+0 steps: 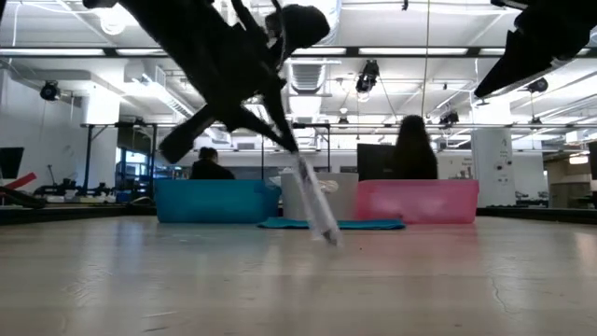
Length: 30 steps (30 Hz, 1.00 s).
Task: Pick & Place Toothbrushes
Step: Put the purple toothbrush into the pink bin
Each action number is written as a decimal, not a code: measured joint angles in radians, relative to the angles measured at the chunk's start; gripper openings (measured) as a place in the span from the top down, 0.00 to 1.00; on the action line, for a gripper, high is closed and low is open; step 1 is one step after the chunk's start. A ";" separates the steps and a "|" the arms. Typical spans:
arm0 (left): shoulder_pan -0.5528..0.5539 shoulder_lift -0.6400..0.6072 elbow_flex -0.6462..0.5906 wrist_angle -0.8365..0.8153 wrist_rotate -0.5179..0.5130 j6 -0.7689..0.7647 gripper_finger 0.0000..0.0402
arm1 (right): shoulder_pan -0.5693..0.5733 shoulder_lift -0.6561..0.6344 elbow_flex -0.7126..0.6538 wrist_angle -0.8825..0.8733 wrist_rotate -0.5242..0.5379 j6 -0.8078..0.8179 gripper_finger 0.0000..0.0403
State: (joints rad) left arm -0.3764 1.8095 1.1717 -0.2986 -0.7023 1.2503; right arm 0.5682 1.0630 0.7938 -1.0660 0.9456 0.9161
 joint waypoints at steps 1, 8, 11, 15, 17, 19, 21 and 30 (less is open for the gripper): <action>-0.002 0.000 0.000 0.018 -0.055 0.038 1.00 | 0.000 0.000 -0.002 0.023 -0.006 -0.012 0.50; 0.003 0.000 0.000 0.249 -0.216 0.307 1.00 | 0.000 0.000 -0.019 0.195 -0.012 -0.121 0.54; 0.011 0.000 0.001 0.372 -0.217 0.410 1.00 | 0.001 0.000 -0.023 0.259 -0.018 -0.167 0.55; 0.025 0.000 0.001 0.514 -0.219 0.527 1.00 | 0.001 0.000 -0.030 0.340 -0.062 -0.224 0.57; 0.034 0.000 0.001 0.571 -0.218 0.576 1.00 | 0.001 0.000 -0.035 0.387 -0.090 -0.249 0.58; 0.047 0.000 0.001 0.617 -0.218 0.618 1.00 | 0.001 0.000 -0.042 0.440 -0.115 -0.287 0.57; 0.063 0.000 0.002 0.649 -0.215 0.643 1.00 | 0.001 0.000 -0.050 0.497 -0.140 -0.329 0.56; 0.112 0.000 0.002 0.702 -0.187 0.686 1.00 | 0.001 0.000 -0.073 0.689 -0.191 -0.472 0.50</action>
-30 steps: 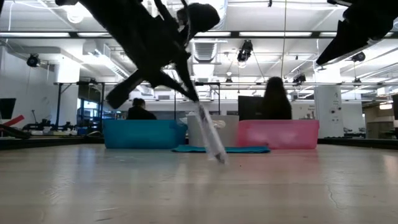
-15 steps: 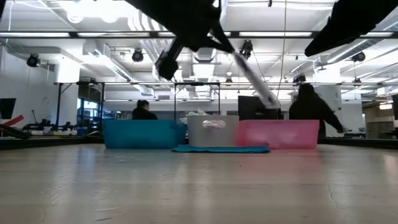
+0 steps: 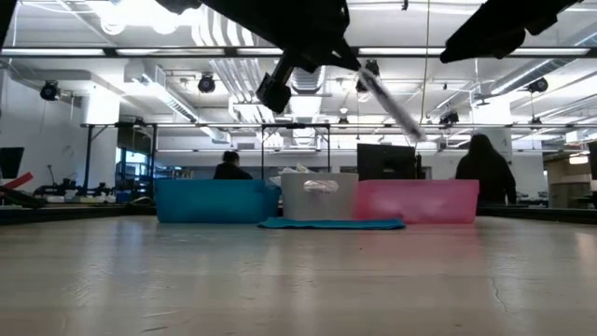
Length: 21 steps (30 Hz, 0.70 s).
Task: Pick & Place Toothbrushes
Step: Put the purple toothbrush into the pink bin
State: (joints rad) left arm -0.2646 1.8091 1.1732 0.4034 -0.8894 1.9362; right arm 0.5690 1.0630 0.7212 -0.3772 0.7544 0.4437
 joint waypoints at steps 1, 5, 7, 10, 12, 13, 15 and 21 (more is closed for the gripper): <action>0.002 0.000 0.000 0.013 0.016 0.004 1.00 | 0.000 0.000 0.000 0.006 0.000 -0.003 0.50; 0.005 0.000 0.000 0.108 0.045 0.056 1.00 | 0.000 0.000 0.000 0.031 0.001 0.004 0.48; 0.006 0.000 0.000 0.164 0.050 0.104 1.00 | 0.000 0.000 -0.002 0.048 0.001 0.014 0.47; 0.011 0.005 0.000 0.254 0.073 0.215 1.00 | 0.000 0.000 -0.003 0.110 0.001 0.015 0.46; 0.015 0.008 0.000 0.286 0.093 0.291 1.00 | -0.001 0.000 -0.003 0.148 0.001 0.010 0.46; 0.018 0.008 0.000 0.292 0.098 0.315 1.00 | -0.001 0.000 -0.003 0.161 0.002 0.006 0.46; 0.021 0.009 0.000 0.313 0.105 0.337 1.00 | -0.003 0.000 -0.003 0.174 0.005 0.001 0.47; 0.032 0.010 0.013 0.351 0.159 0.365 1.00 | -0.041 0.000 -0.003 0.182 0.005 0.001 0.50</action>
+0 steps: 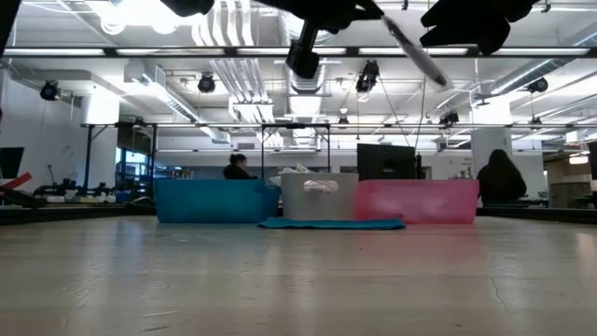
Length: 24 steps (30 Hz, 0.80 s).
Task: Pick & Place Toothbrushes
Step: Put the purple toothbrush into the pink bin
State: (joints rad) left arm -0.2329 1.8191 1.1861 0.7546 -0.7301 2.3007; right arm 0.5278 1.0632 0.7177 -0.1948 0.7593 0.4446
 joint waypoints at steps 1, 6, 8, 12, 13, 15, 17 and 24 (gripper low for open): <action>0.002 0.000 0.008 -0.002 0.003 0.001 1.00 | -0.007 0.000 0.000 0.000 0.000 0.000 0.50; 0.012 0.000 0.053 0.002 0.013 0.002 1.00 | -0.025 0.000 0.000 0.007 -0.001 -0.003 0.52; 0.018 0.000 0.066 0.002 0.032 0.002 1.00 | -0.033 0.000 0.000 0.020 -0.001 -0.005 0.52; 0.026 0.000 0.080 -0.003 0.041 -0.001 1.00 | -0.052 0.000 0.000 0.043 -0.001 -0.035 0.54; 0.028 0.000 0.083 -0.002 0.042 -0.001 1.00 | -0.057 0.000 0.000 0.052 -0.001 -0.048 0.54; 0.032 0.000 0.086 0.000 0.042 -0.002 1.00 | -0.070 0.000 0.000 0.062 -0.001 -0.060 0.55; 0.035 0.000 0.086 0.002 0.042 -0.002 1.00 | -0.083 0.000 0.000 0.063 -0.001 -0.063 0.57; 0.038 0.000 0.086 -0.003 0.040 -0.002 1.00 | -0.106 0.000 0.000 0.063 -0.001 -0.063 0.69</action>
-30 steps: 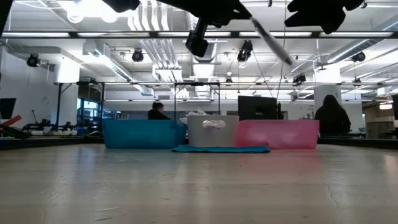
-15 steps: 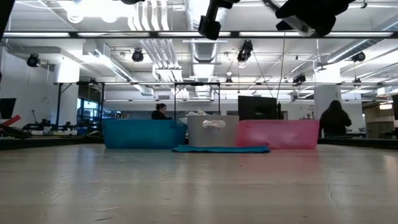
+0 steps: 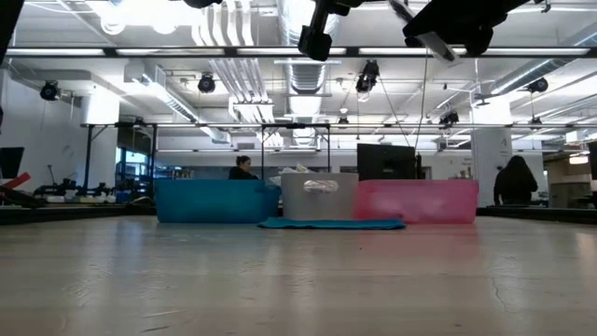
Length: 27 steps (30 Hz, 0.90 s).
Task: Pick & Place Toothbrushes
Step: Put the purple toothbrush into the pink bin
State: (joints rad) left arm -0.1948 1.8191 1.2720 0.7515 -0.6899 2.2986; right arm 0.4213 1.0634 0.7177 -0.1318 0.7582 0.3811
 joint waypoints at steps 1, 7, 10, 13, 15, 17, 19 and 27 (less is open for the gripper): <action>0.000 0.000 0.000 -0.003 0.000 0.000 1.00 | 0.000 0.000 0.000 0.000 0.000 0.000 0.71; 0.000 0.000 0.000 -0.027 -0.001 -0.001 0.99 | 0.000 0.000 0.000 -0.002 0.000 0.000 0.87; -0.001 0.000 0.000 -0.059 -0.001 -0.001 0.99 | 0.000 0.000 0.000 -0.009 0.003 0.003 0.94; -0.001 0.000 0.000 -0.108 0.002 -0.009 0.99 | 0.000 0.000 -0.002 -0.028 0.002 0.004 0.94; -0.001 0.000 0.000 -0.133 -0.001 -0.079 0.99 | 0.000 0.000 -0.002 -0.030 -0.001 0.003 0.94; -0.001 -0.001 0.001 -0.140 -0.001 -0.205 0.98 | 0.000 -0.002 -0.002 -0.038 0.000 0.000 0.94; -0.001 -0.001 0.001 -0.143 -0.007 -0.322 0.96 | -0.002 -0.009 -0.002 -0.051 0.000 -0.015 0.94; 0.000 -0.002 0.001 -0.144 -0.014 -0.716 0.74 | -0.042 -0.059 -0.001 -0.074 0.027 -0.046 0.95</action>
State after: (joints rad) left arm -0.1951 1.8172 1.2728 0.6079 -0.7036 1.5825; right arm 0.3797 1.0042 0.7167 -0.2063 0.7849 0.3349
